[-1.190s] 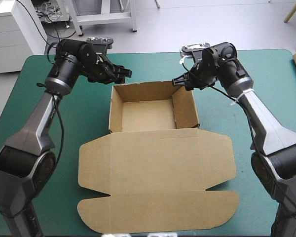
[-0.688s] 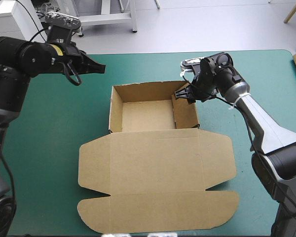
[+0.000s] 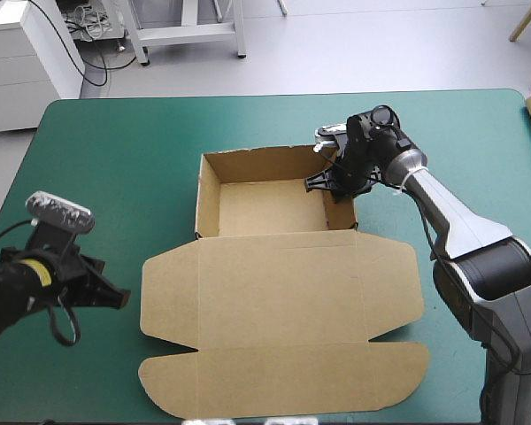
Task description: Fold the box
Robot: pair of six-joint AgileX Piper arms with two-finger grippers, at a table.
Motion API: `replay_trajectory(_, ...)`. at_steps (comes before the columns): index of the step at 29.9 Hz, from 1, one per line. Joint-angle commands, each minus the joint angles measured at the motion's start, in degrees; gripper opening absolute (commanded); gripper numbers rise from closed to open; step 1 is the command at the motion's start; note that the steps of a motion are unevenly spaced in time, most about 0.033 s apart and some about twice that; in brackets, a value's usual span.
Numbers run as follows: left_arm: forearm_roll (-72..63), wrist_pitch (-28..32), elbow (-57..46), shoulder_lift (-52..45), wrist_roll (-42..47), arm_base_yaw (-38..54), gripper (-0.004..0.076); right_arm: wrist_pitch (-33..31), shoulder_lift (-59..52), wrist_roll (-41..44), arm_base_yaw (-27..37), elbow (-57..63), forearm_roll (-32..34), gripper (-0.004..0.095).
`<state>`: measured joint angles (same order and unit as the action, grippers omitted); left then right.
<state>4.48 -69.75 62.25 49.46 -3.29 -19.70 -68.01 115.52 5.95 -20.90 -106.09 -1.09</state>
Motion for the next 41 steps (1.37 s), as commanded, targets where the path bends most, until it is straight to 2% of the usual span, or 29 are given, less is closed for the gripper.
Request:
replay_trajectory(1,-1.2,4.0,-6.8,-8.0,0.8,-0.3,-0.0008,1.1,-3.2,-0.6,0.2,-1.3,-0.3,-0.0006)
replay_trajectory(7,-4.5,4.0,-20.5,-20.1,0.9,-0.3,-0.0008,1.1,-3.2,-0.6,0.6,-1.5,-0.1,-0.0020)
replay_trajectory(12,-4.9,2.7,-27.4,-27.5,0.9,-0.3,-0.0008,1.1,-4.7,-0.8,5.0,-2.8,-0.5,-0.0019)
replay_trajectory(18,-5.0,2.0,-30.3,-32.5,0.9,-0.3,-0.0008,1.0,-7.9,-3.1,15.9,-2.8,-0.4,-0.0020)
replay_trajectory(29,-4.9,2.2,-30.4,-32.6,0.9,-0.3,-0.0008,1.0,-9.8,-8.6,39.7,-2.3,1.1,-0.0020)
replay_trajectory(38,-4.9,2.2,-30.4,-32.6,0.9,-0.3,-0.0008,1.0,-9.8,-6.0,50.8,-2.3,3.8,-0.0007)
replay_trajectory(41,-4.9,2.2,-30.4,-32.6,0.9,-0.3,-0.0008,1.0,-9.8,-6.0,51.6,-2.3,4.6,0.0097)
